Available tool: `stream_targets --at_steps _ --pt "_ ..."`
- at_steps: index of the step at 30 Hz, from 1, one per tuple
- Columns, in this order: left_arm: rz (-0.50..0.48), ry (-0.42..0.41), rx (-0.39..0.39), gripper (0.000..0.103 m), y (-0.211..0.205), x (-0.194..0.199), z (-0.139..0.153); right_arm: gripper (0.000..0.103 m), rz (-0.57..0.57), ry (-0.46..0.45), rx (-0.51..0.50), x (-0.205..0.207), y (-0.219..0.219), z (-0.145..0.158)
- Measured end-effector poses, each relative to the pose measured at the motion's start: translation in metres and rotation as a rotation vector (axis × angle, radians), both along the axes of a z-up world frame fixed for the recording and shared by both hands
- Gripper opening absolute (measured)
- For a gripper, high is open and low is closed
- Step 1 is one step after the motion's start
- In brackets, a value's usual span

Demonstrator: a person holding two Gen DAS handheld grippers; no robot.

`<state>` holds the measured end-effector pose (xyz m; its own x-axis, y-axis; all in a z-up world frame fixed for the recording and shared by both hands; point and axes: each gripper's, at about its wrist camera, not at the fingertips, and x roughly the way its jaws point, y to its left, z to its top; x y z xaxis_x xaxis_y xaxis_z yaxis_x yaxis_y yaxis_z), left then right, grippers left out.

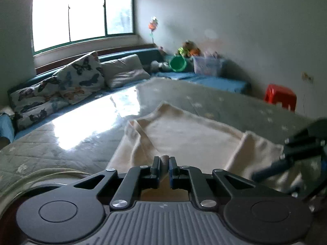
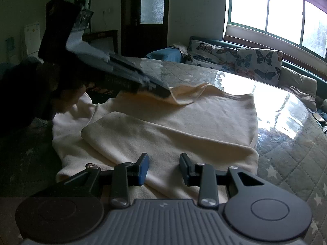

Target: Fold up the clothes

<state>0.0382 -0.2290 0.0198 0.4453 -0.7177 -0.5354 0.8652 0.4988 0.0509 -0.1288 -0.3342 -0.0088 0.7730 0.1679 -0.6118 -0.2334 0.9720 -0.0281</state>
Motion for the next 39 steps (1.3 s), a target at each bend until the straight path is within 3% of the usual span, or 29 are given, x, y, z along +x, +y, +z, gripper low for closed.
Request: stream_targets --at_steps 3,8,12,16,17,18,19,24,29,33,35,39 --pt "0.011 -0.021 0.012 0.013 -0.002 -0.003 -0.002 0.033 -0.001 0.000 0.002 0.000 0.000 0.000" --pt "0.017 -0.088 0.013 0.031 0.001 -0.005 0.002 0.034 -0.002 0.000 0.002 0.000 0.001 -0.001" --pt "-0.007 -0.107 0.051 0.032 -0.006 -0.006 -0.002 0.035 -0.004 -0.001 0.007 0.000 0.001 -0.001" --pt "-0.046 -0.088 0.083 0.030 -0.014 -0.003 -0.010 0.035 -0.007 -0.002 0.008 0.000 0.002 0.000" --pt "-0.056 -0.082 0.089 0.025 -0.015 -0.002 -0.011 0.035 -0.007 -0.002 0.010 0.000 0.002 0.000" --pt "-0.058 -0.080 0.086 0.010 -0.015 -0.001 -0.012 0.035 -0.008 -0.002 0.010 0.000 0.002 0.000" --pt "-0.045 -0.085 0.080 0.010 -0.014 0.001 -0.010 0.035 -0.008 -0.002 0.011 0.000 0.002 -0.001" --pt "0.135 -0.129 0.015 0.009 -0.001 0.033 0.008 0.035 -0.010 0.000 0.010 0.001 0.003 -0.001" --pt "0.487 -0.153 -0.008 0.009 0.015 0.084 0.015 0.036 -0.012 -0.001 0.012 0.001 0.003 -0.001" --pt "0.596 -0.130 0.027 0.012 0.019 0.105 -0.004 0.036 -0.011 0.000 0.010 0.000 0.004 0.000" --pt "0.636 -0.124 0.033 0.020 0.020 0.109 -0.012 0.036 -0.011 0.000 0.009 0.000 0.004 0.000" --pt "0.636 -0.101 0.004 0.022 0.026 0.102 -0.013 0.036 -0.012 0.000 0.011 0.001 0.004 0.000"
